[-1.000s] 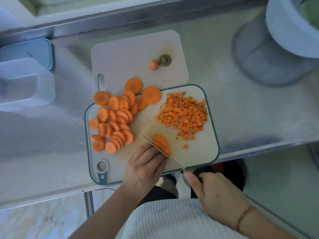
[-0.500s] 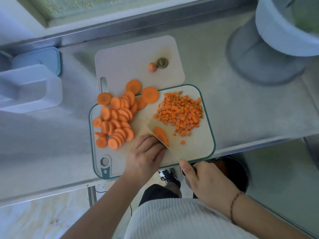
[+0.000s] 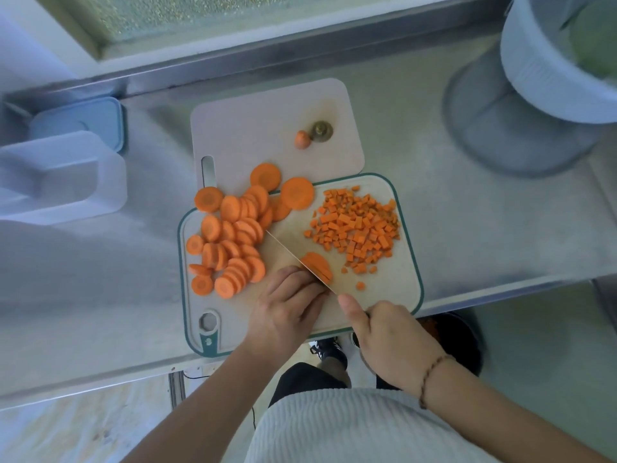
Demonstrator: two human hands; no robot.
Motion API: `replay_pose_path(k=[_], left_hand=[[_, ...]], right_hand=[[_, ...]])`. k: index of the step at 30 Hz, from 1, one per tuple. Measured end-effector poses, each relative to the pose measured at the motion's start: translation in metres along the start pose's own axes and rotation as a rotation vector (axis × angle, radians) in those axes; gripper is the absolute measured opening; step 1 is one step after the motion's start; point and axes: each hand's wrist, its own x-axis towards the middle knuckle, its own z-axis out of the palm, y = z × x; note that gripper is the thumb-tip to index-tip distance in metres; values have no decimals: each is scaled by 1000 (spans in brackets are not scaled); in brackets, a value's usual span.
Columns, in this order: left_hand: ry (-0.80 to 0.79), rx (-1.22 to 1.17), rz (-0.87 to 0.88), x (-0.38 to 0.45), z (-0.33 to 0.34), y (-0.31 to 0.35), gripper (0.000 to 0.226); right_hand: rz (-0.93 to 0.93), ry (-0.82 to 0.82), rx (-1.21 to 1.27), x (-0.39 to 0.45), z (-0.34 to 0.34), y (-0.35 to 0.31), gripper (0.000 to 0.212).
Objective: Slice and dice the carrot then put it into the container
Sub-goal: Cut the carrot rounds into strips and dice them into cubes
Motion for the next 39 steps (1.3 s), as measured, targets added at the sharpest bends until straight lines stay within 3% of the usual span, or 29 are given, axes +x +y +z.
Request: replay_pose_path(k=[6,11,19,23,28,32,39], left_hand=[[-8,-11,-27,-8,-7,4,6],[-15,-27,-40,-9,-6,-2,8],[-8,-85,-71,-8,-5,-4,10],[-9,-89,-47,-7,-5,-6,8],[14,-89,-44,-6,-6,-3,10],[28,-57,-62,-10,-6,-3,7],[44,-85,-122,-12,-9,-6,5]], right_hand=[[-31,-48,135,-21,-14,17,77],[-16,-61,70,-37,-23,10,60],[73,-93,-172,-31,-5,7,76],[-8,-3,-57,-11,8,2,86],[-36,-8,77,-7,7,3,86],[-20,-24,146,-27,-8,-1,69],[45,-69,3,-35,-4,8,69]])
